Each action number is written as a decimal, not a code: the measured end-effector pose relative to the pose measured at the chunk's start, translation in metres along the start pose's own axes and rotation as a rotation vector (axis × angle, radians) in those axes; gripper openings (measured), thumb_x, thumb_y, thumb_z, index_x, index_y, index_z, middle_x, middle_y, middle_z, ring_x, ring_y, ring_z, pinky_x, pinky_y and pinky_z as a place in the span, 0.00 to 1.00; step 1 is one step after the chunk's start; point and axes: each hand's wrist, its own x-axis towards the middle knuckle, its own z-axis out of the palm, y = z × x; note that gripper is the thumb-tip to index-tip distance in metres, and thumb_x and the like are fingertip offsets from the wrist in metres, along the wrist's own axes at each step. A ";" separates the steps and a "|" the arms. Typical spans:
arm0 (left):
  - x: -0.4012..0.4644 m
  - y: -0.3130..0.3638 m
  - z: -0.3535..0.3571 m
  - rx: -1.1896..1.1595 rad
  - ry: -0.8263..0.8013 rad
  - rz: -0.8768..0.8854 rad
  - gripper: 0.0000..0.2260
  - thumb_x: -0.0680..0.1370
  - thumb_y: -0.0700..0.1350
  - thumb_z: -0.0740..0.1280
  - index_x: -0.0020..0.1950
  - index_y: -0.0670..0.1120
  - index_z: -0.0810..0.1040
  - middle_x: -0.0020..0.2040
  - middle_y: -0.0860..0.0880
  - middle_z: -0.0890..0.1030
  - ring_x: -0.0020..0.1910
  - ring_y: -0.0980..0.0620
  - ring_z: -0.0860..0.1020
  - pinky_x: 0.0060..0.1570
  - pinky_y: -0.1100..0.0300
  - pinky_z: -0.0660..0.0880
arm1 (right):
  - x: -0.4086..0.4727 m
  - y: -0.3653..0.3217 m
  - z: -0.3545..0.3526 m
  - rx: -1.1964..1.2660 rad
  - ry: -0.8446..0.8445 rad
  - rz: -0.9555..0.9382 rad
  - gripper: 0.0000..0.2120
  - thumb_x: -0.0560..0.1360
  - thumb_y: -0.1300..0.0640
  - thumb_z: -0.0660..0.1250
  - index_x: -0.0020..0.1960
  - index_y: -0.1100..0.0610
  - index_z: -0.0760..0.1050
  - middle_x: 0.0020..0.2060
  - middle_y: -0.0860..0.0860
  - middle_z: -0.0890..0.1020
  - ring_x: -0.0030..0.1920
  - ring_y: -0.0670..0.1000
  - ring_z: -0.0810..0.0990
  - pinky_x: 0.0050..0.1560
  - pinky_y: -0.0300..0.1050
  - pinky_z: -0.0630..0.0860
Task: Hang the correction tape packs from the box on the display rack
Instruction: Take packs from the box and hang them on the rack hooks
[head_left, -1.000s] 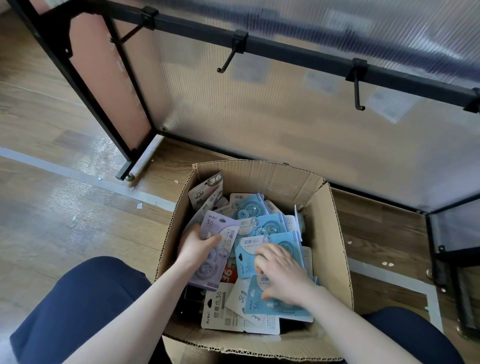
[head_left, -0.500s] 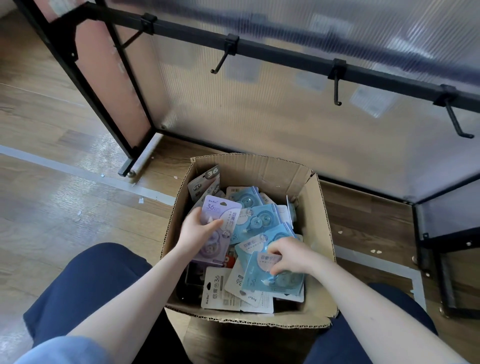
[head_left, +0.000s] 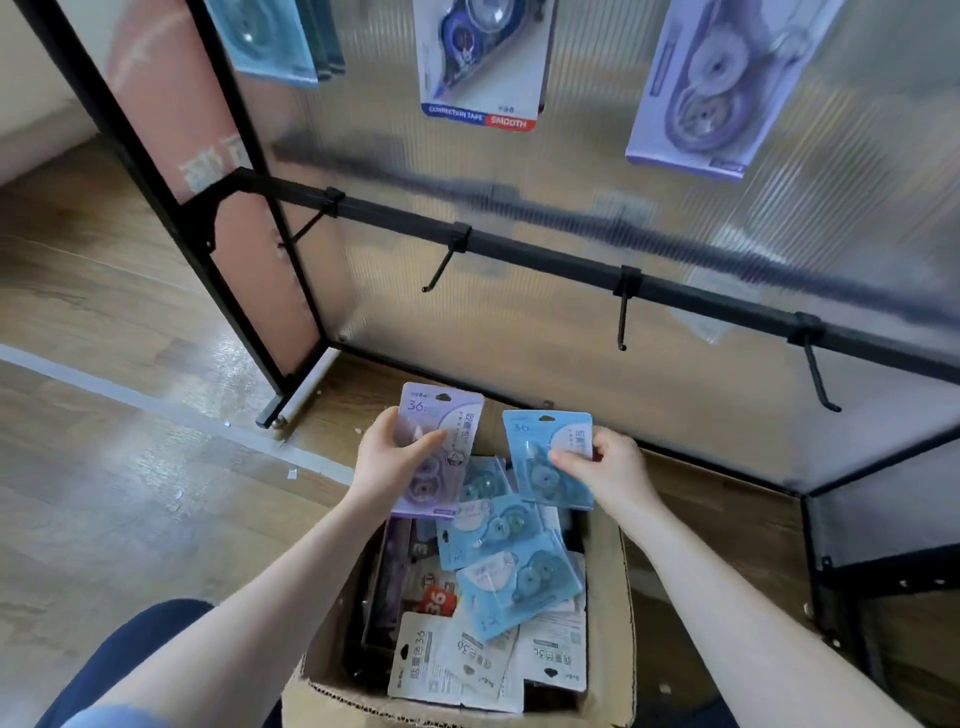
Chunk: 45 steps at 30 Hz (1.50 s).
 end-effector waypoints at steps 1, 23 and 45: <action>-0.003 0.017 -0.005 -0.001 0.002 0.004 0.14 0.72 0.43 0.74 0.43 0.37 0.71 0.33 0.50 0.68 0.32 0.54 0.68 0.30 0.68 0.66 | -0.002 -0.016 -0.007 0.032 0.022 0.004 0.06 0.71 0.62 0.73 0.44 0.53 0.78 0.40 0.45 0.81 0.40 0.42 0.79 0.39 0.36 0.74; -0.081 0.355 -0.061 -0.047 -0.018 0.075 0.21 0.71 0.41 0.75 0.34 0.47 0.61 0.30 0.52 0.62 0.26 0.60 0.61 0.28 0.69 0.61 | -0.094 -0.287 -0.202 0.168 0.184 0.059 0.06 0.73 0.58 0.72 0.48 0.55 0.77 0.43 0.47 0.81 0.44 0.41 0.79 0.42 0.45 0.78; -0.061 0.390 0.012 -0.036 -0.120 -0.020 0.15 0.75 0.47 0.71 0.38 0.47 0.65 0.34 0.52 0.68 0.32 0.56 0.69 0.33 0.67 0.70 | -0.101 -0.270 -0.245 0.092 0.205 0.106 0.10 0.73 0.55 0.70 0.53 0.56 0.75 0.48 0.49 0.79 0.50 0.48 0.78 0.33 0.42 0.76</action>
